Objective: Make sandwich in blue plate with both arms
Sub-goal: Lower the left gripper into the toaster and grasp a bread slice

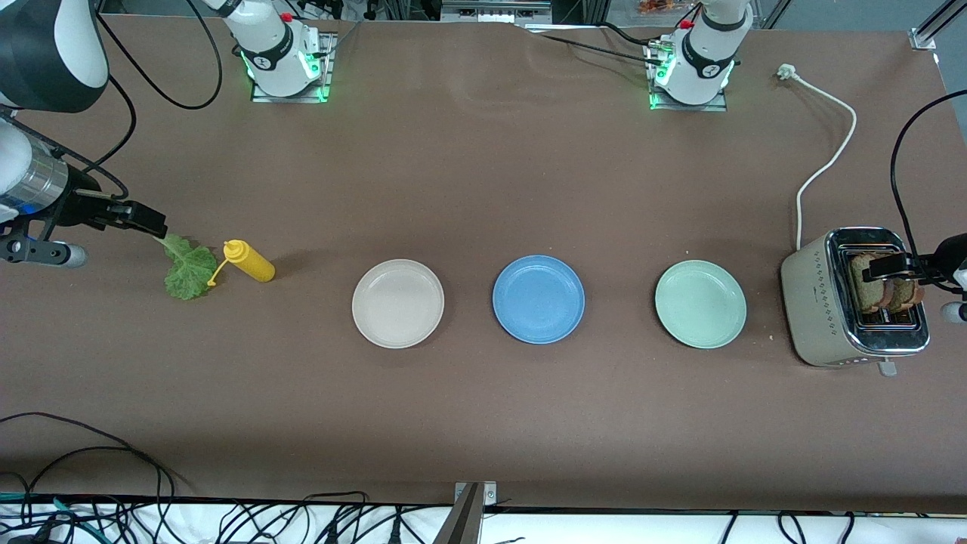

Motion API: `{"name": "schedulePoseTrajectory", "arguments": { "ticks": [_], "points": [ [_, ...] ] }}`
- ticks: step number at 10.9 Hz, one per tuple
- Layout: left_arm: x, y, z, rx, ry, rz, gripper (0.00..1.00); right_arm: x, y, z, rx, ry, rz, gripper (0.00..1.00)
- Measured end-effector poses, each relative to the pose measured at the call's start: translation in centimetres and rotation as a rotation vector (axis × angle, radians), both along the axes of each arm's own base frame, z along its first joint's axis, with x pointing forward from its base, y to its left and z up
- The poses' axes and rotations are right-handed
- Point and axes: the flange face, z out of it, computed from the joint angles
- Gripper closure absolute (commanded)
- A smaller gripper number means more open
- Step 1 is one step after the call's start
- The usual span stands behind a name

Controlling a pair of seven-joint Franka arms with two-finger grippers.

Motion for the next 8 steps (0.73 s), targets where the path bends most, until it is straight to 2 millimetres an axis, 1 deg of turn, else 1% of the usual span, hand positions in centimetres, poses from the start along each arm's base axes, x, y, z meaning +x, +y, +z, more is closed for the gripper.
{"name": "schedulePoseTrajectory", "arguments": {
  "ticks": [2, 3, 4, 5, 6, 7, 8],
  "points": [
    [-0.3, 2.2, -2.1, -0.016, 0.024, 0.003, 0.11, 0.0, 0.0, 0.0, 0.0, 0.0, 0.0, 0.0],
    [-0.4, 2.9, -2.9, -0.022, 0.033, 0.008, 0.17, 0.0, 0.0, 0.0, 0.0, 0.0, 0.0, 0.0],
    [-0.4, 3.2, -3.5, -0.027, 0.043, 0.009, 0.29, 0.0, 0.0, 0.0, 0.0, 0.0, 0.0, 0.0],
    [-0.5, 3.4, -4.2, -0.031, 0.052, 0.011, 0.45, 0.0, 0.0, 0.0, 0.0, 0.0, 0.0, 0.0],
    [-0.5, 3.6, -4.9, -0.036, 0.063, 0.014, 0.5, 0.0, 0.0, 0.0, 0.0, 0.0, 0.0, 0.0],
    [-0.6, 3.8, -5.5, -0.041, 0.072, 0.018, 0.62, 0.0, 0.0, 0.0, 0.0, 0.0, 0.0, 0.0],
    [-0.6, 3.9, -5.9, -0.043, 0.077, 0.02, 0.77, 0.0, 0.0, 0.0, 0.0, 0.0, 0.0, 0.0]
  ]
}}
